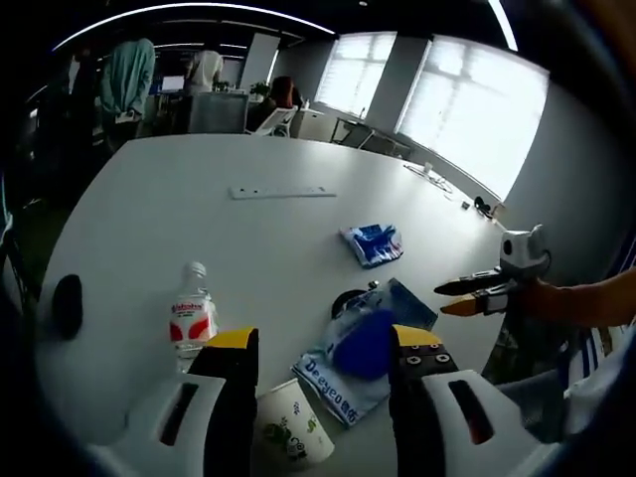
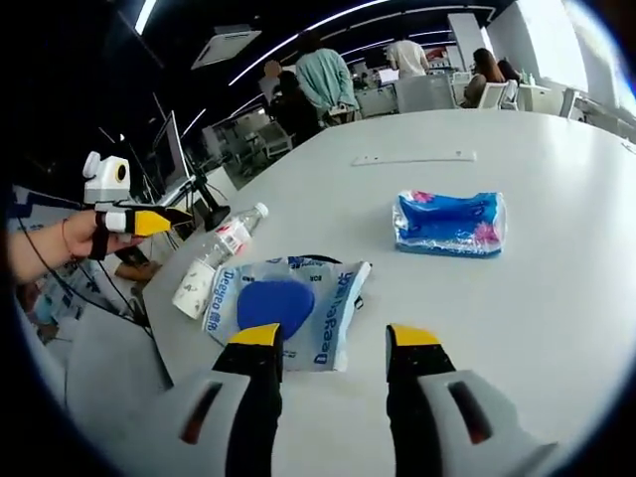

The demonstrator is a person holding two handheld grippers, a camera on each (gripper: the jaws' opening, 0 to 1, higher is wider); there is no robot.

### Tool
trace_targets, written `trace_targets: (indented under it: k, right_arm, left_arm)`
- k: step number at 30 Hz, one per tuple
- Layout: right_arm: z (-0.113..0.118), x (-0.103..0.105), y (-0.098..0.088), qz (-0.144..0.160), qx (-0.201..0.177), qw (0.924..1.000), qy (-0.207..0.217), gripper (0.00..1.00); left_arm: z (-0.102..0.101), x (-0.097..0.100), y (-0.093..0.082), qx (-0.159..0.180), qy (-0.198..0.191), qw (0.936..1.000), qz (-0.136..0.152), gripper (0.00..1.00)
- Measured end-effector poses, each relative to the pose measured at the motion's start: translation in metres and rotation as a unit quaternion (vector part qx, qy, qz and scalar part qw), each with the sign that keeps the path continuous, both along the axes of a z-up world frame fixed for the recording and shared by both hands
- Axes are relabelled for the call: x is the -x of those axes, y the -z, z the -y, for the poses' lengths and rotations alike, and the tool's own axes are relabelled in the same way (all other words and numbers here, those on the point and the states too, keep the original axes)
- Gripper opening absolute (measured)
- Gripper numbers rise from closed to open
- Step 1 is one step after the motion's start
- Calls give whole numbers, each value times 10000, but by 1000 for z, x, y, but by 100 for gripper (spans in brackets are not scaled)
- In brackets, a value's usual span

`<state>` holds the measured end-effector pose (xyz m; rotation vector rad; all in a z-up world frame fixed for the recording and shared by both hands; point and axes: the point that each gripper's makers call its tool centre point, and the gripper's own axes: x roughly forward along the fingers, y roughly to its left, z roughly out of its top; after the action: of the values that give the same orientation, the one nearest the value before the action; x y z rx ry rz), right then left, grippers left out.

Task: Arrange the tabletop items into an orderly group along one side of the table until the central work area is clear of visible clutter.

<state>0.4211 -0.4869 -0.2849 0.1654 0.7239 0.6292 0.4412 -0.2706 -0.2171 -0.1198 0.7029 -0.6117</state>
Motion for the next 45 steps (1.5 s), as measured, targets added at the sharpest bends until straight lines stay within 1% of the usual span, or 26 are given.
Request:
trace_targets:
  k: [7,14,25,29,45]
  right_arm:
    - [-8,0,16,-178,17,9998,-65,37]
    - [-14,0,27,-338,6,9994,-89,32]
    - [-15,-1,35,-509,-35,9987,-7,25]
    - [-16,0,37,-569,-70,9983,33,20]
    - [-18,2,41,-677,-170,9975,146,8]
  left_arm:
    - [-5,2,5,-13,-42,10000,-70,52]
    - [-7,0,8,-5,-65,9999,-104,51]
    - [-2,-4,16,-25,13,9998,-183,50]
    - [0,-7,18,-30,58,9998,-203,50]
    - [4,-8,28,-89,202,9993,-301,49]
